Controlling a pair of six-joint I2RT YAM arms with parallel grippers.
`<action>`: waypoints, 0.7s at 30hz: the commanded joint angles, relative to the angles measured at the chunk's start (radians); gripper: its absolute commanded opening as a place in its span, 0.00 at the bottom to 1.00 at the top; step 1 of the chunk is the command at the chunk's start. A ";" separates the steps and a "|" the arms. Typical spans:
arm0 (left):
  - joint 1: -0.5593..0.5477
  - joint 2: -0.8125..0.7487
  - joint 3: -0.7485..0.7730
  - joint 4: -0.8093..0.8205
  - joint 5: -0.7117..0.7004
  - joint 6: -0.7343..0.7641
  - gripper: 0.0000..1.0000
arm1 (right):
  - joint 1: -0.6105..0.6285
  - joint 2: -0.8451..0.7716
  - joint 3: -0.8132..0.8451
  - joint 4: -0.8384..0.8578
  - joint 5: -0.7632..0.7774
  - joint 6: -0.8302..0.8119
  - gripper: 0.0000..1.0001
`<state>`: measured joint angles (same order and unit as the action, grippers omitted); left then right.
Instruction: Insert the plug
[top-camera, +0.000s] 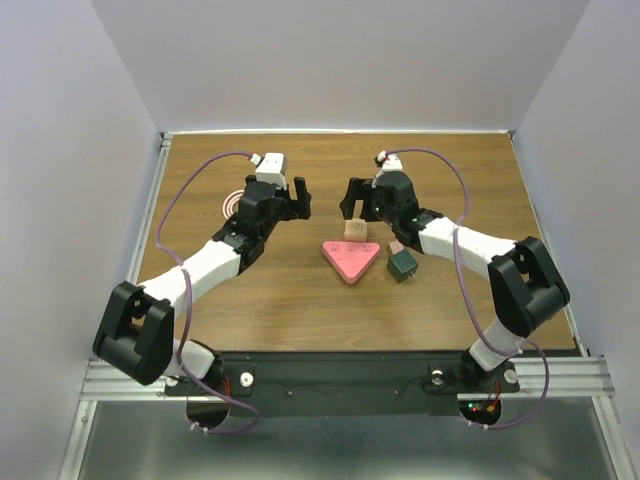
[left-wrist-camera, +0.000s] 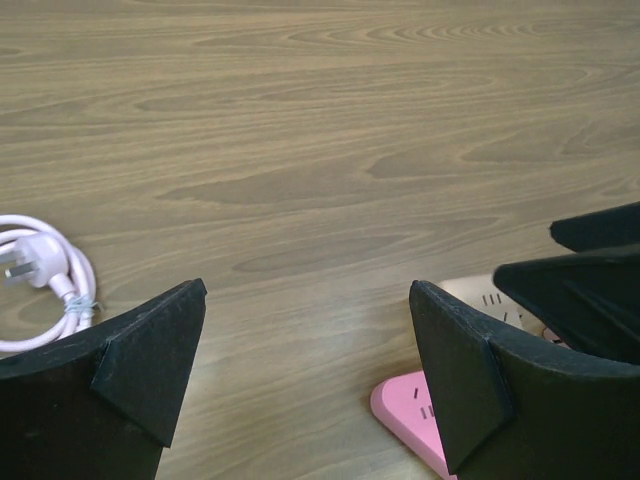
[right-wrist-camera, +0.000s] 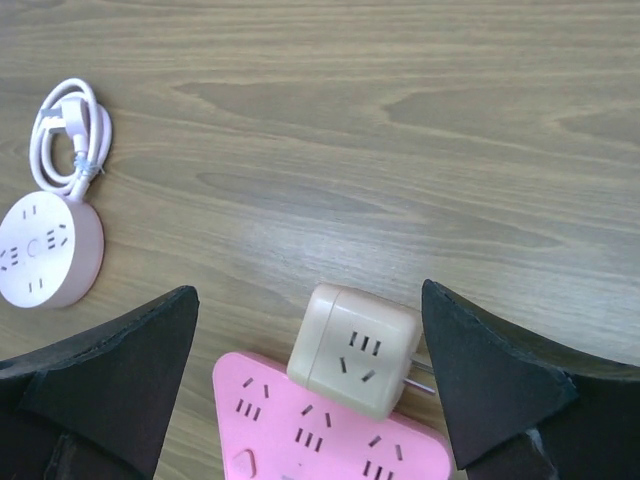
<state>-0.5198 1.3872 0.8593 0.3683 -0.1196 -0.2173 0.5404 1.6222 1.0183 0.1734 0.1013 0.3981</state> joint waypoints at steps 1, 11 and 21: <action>0.014 -0.114 -0.061 0.078 -0.048 0.029 0.94 | 0.030 0.028 0.078 -0.080 0.093 0.056 0.97; 0.024 -0.171 -0.120 0.115 -0.046 0.041 0.94 | 0.089 0.120 0.178 -0.277 0.170 0.085 0.93; 0.033 -0.194 -0.144 0.121 -0.045 0.050 0.94 | 0.118 0.194 0.255 -0.391 0.242 0.108 0.89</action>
<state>-0.4950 1.2324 0.7258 0.4309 -0.1551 -0.1837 0.6460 1.8175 1.2190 -0.1669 0.2813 0.4877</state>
